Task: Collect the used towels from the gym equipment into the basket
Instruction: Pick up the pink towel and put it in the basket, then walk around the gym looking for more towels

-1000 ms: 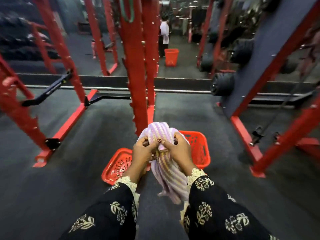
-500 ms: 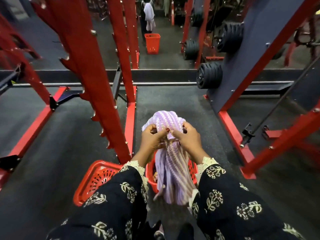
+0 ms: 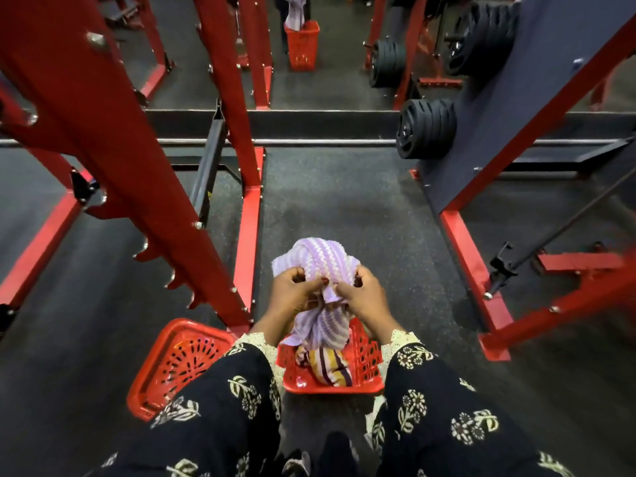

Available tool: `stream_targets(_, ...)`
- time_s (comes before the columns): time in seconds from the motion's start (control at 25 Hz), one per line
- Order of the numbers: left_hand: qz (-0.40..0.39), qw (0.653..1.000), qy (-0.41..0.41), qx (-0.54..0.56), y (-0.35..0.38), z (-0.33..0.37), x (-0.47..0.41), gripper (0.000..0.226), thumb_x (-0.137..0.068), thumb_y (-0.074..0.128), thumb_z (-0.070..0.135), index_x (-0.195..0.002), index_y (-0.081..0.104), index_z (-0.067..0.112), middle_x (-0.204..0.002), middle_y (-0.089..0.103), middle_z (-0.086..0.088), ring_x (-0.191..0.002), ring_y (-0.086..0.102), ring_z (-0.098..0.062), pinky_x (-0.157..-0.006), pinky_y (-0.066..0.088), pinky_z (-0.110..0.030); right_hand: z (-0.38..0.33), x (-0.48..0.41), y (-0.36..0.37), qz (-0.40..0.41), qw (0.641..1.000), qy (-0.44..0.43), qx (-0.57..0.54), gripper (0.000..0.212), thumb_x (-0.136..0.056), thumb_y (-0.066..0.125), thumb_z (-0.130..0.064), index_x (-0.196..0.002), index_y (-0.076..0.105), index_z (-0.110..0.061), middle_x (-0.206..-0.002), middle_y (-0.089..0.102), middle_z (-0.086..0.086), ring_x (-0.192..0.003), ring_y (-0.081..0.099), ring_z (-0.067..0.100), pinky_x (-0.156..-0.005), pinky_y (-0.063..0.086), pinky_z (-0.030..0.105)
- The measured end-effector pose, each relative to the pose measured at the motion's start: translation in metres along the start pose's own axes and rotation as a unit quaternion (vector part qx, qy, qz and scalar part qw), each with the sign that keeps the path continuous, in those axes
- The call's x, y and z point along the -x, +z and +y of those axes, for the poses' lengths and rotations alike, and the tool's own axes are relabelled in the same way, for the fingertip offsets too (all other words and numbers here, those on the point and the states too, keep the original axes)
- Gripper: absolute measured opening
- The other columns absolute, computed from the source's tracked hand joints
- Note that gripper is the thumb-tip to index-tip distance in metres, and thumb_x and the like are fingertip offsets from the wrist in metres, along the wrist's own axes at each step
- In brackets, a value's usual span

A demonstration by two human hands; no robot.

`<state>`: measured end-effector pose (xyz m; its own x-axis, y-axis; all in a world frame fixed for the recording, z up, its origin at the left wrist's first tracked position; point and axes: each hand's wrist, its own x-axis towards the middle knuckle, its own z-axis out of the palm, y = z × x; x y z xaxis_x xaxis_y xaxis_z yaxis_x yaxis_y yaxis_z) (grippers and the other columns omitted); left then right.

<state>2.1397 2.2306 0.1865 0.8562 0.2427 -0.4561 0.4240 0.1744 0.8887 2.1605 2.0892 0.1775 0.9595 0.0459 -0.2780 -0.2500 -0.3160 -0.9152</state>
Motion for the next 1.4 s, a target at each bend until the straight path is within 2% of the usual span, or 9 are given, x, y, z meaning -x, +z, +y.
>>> stream_targets(0.28,-0.001,0.997,-0.072,-0.041,0.017,-0.068,-0.051,0.036,-0.080,0.073,0.002,-0.068,0.042,0.018,-0.078,0.043,-0.012,-0.076,0.050,-0.024,-0.066,0.050,-0.036,0.063,-0.036,0.007,-0.001,0.997,0.071,0.042,0.026,-0.079,0.066,-0.008,-0.103,0.061,-0.015,-0.096,0.069,0.013,-0.084,0.064,0.027,-0.077,0.052,0.041)
stream_targets(0.44,-0.003,0.993,-0.099,-0.058,0.024,-0.095,-0.072,0.017,-0.081,0.072,0.006,-0.076,0.059,0.016,-0.075,0.058,-0.007,-0.073,0.056,-0.020,-0.061,0.049,-0.030,0.090,-0.057,0.006,-0.007,0.991,0.090,0.103,0.017,-0.079,0.066,-0.009,-0.096,0.063,-0.009,-0.090,0.066,0.010,-0.079,0.060,0.025,-0.072,0.047,0.038)
stream_targets(0.56,0.027,0.977,-0.119,-0.172,0.023,-0.107,-0.087,0.035,-0.080,0.073,0.011,-0.113,0.065,0.004,-0.100,0.069,-0.018,-0.086,0.065,-0.027,-0.074,0.052,-0.036,0.106,-0.069,0.005,-0.033,0.974,0.131,0.183,0.019,-0.083,0.063,-0.011,-0.066,0.053,-0.012,-0.069,0.054,0.008,-0.071,0.052,0.022,-0.056,0.034,0.032)
stream_targets(0.64,0.039,0.967,-0.141,-0.207,0.022,-0.109,-0.091,0.050,-0.083,0.071,0.015,-0.128,0.056,0.000,-0.119,0.064,-0.020,-0.099,0.065,-0.031,-0.082,0.052,-0.039,0.112,-0.073,0.004,-0.035,0.967,0.155,0.202,0.013,-0.085,0.060,-0.014,-0.073,0.062,-0.011,-0.077,0.063,0.010,-0.084,0.060,0.025,-0.059,0.040,0.025)
stream_targets(0.76,0.019,0.971,-0.138,-0.192,0.023,-0.104,-0.088,0.008,-0.086,0.067,0.015,-0.093,0.066,0.012,-0.090,0.062,-0.017,-0.087,0.058,-0.023,-0.059,0.041,-0.032,0.118,-0.072,0.003,-0.031,0.964,0.162,0.207,0.031,-0.089,0.059,-0.019,-0.115,0.066,-0.004,-0.118,0.069,0.014,-0.110,0.062,0.029,-0.084,0.045,0.029)
stream_targets(0.88,0.010,0.975,-0.153,-0.162,0.025,-0.101,-0.082,0.020,-0.088,0.061,0.015,-0.069,0.056,0.017,-0.082,0.052,-0.012,-0.073,0.044,-0.020,-0.055,0.026,-0.027,0.116,-0.066,0.002,-0.017,0.969,0.171,0.176,0.038,-0.089,0.059,-0.022,-0.125,0.063,-0.012,-0.125,0.067,0.008,-0.115,0.061,0.024,-0.085,0.041,0.022)
stream_targets(1.04,0.007,0.980,-0.145,-0.134,0.033,-0.079,-0.060,0.021,-0.091,0.056,0.012,-0.071,0.057,0.018,-0.084,0.050,-0.011,-0.057,0.039,-0.015,-0.054,0.029,-0.024,0.104,-0.051,-0.008,0.017,0.980,0.180,0.084,0.035,-0.088,0.062,-0.016,-0.122,0.064,-0.011,-0.120,0.069,0.007,-0.104,0.063,0.018,-0.081,0.039,0.018)
stream_targets(1.2,0.000,0.988,-0.102,-0.118,0.055,-0.040,-0.033,0.015,-0.093,0.053,0.011,-0.083,0.059,0.021,-0.074,0.056,0.000,-0.057,0.048,-0.012,-0.055,0.033,-0.022,0.081,-0.031,-0.038,0.058,0.984,0.171,0.008,0.030,-0.087,0.061,-0.012,-0.116,0.066,-0.009,-0.105,0.070,0.009,-0.089,0.059,0.016,-0.087,0.049,0.034)
stream_targets(1.4,-0.109,0.987,-0.001,-0.121,0.127,0.011,0.011,0.013,-0.096,0.050,0.010,-0.097,0.059,0.020,-0.083,0.059,-0.001,-0.064,0.056,-0.014,-0.051,0.036,-0.020,0.049,0.018,-0.117,0.190,0.969,0.134,-0.082,0.026,-0.087,0.060,-0.014,-0.112,0.067,-0.015,-0.098,0.069,0.005,-0.084,0.060,0.017,-0.085,0.053,0.040)
